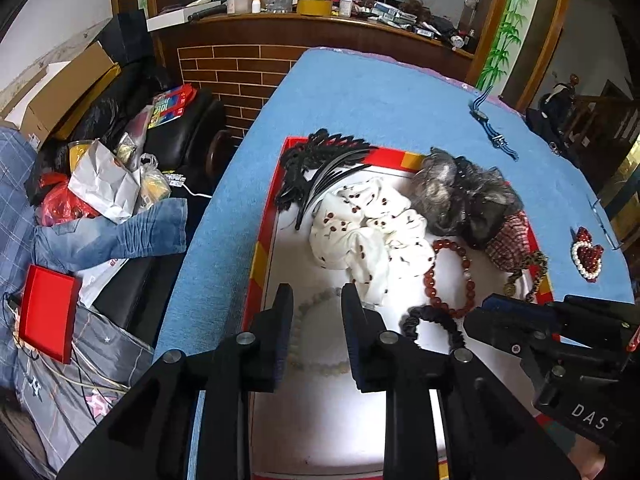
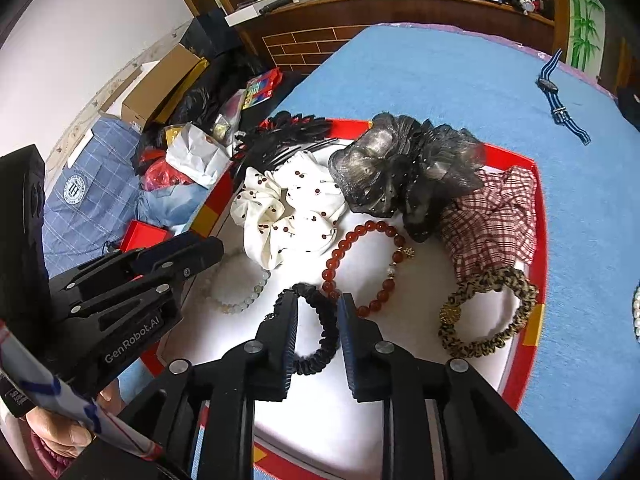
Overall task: Organize jewelry
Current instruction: 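Move both grippers back toward the red polka-dot scrunchie with pearl bracelet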
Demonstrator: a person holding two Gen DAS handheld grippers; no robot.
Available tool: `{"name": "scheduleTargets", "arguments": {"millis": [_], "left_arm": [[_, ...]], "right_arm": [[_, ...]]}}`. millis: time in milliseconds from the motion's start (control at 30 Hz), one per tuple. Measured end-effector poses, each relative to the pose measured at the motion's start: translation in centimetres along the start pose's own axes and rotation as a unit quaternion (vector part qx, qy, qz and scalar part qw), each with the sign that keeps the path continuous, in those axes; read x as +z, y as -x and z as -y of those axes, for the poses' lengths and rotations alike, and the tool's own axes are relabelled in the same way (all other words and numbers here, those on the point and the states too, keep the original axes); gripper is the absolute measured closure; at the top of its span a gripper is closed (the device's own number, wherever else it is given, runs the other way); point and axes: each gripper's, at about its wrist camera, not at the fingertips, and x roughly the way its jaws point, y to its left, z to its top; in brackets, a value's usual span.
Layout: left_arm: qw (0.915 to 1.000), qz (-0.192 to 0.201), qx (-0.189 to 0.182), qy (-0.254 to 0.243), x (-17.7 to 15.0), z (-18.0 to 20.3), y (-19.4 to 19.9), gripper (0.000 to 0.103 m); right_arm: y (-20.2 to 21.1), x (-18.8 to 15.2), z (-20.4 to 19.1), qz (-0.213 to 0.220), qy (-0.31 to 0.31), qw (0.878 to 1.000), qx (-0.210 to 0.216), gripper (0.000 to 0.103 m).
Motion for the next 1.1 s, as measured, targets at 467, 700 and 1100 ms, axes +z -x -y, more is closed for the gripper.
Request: {"name": "scheduleTargets", "arguments": {"millis": [467, 700, 1100], "left_arm": [[0.9981, 0.058, -0.002, -0.022, -2.7, 6.8, 3.4, 0.079], [0.9938, 0.077, -0.005, -0.080, -4.2, 13.9, 4.0, 0.077], [0.9839, 0.087, 0.001, -0.156, -5.6, 21.3, 4.6, 0.075]], "right_arm": [[7.0, -4.0, 5.5, 0.048, -0.050, 0.997, -0.037, 0.081], [10.8, -7.0, 11.0, 0.074, -0.101, 0.990, -0.070, 0.081], [14.9, -10.4, 17.2, 0.103, -0.162, 0.979, -0.076, 0.081]]}}
